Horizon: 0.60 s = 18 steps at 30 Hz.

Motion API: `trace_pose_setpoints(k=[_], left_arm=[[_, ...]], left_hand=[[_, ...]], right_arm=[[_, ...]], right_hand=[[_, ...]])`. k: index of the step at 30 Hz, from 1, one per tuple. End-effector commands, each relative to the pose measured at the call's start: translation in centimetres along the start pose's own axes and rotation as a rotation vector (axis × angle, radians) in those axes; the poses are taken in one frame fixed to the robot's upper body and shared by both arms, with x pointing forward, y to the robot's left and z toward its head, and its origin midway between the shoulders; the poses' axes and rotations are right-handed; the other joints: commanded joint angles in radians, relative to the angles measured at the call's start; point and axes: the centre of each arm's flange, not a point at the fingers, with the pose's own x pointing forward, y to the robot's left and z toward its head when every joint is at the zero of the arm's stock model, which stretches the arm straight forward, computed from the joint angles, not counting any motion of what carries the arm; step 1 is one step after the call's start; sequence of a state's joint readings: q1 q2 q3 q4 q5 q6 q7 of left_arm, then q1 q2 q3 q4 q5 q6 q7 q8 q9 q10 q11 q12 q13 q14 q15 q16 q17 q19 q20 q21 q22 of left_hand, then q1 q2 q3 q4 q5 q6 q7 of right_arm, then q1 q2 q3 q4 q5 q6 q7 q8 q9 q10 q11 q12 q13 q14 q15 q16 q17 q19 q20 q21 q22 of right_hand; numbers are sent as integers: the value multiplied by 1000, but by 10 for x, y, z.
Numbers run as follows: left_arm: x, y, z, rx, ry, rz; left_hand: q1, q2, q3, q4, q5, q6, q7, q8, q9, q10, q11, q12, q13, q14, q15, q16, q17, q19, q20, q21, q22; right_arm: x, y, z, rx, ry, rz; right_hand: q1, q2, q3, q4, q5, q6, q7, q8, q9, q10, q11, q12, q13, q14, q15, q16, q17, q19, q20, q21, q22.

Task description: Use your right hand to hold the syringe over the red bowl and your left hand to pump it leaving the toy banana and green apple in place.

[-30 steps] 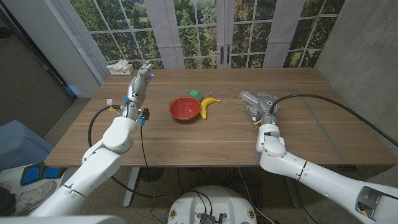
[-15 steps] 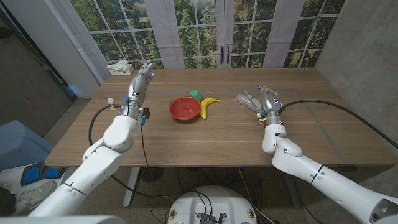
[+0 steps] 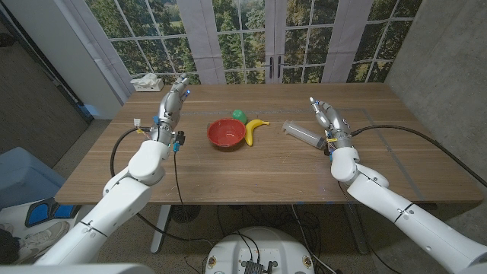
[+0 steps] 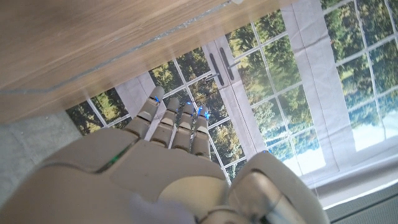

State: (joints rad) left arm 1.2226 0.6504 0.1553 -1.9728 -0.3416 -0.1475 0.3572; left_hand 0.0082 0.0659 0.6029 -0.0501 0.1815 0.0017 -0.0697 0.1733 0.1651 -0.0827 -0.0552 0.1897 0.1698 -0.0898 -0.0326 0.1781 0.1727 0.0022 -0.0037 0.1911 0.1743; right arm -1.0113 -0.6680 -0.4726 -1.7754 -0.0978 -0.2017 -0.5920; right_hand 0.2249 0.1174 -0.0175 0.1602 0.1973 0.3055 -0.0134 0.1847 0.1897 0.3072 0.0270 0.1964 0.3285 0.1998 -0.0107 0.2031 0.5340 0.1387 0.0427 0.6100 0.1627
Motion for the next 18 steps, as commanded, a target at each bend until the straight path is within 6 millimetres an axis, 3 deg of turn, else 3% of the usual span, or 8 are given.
trace_pose_setpoints(k=[1, 5, 18], left_arm=[[8, 1, -6, -7, 12, -25], [12, 3, -9, -11, 14, -39], [21, 16, -18, -33, 8, -75]], left_hand=[[4, 40, 4, 6, 5, -5, -5, 3, 5, -4, 3, -2, 5, -10, -46, 1, 3, -12, -5, -1, 3], [2, 45, 5, 10, 5, -5, -3, 3, 5, -5, 1, -2, 5, -11, -47, 1, 4, -14, -7, -1, 3], [-3, 47, 2, 19, 6, -14, 0, 1, 5, -14, 2, -4, 5, -21, -48, 0, 5, -17, -14, 0, 4]], right_arm=[[6, -14, -1, 226, -47, 43], [8, -16, 0, 280, -56, 62], [14, -15, 2, 472, -25, 126]], right_hand=[[-13, 17, 9, -3, 9, -9, 25, 1, -2, -10, -2, -3, -9, -12, -2, -6, -14, 13, -21, -11, 3], [-13, 30, 19, -8, 13, -1, 50, 5, -4, -18, -4, -5, -18, -18, -12, -8, -27, 26, -50, -19, 3], [17, 59, 71, -28, 23, -41, 65, -4, -7, -53, -15, -14, -43, -55, -27, -18, -68, 23, -84, -56, 2]])
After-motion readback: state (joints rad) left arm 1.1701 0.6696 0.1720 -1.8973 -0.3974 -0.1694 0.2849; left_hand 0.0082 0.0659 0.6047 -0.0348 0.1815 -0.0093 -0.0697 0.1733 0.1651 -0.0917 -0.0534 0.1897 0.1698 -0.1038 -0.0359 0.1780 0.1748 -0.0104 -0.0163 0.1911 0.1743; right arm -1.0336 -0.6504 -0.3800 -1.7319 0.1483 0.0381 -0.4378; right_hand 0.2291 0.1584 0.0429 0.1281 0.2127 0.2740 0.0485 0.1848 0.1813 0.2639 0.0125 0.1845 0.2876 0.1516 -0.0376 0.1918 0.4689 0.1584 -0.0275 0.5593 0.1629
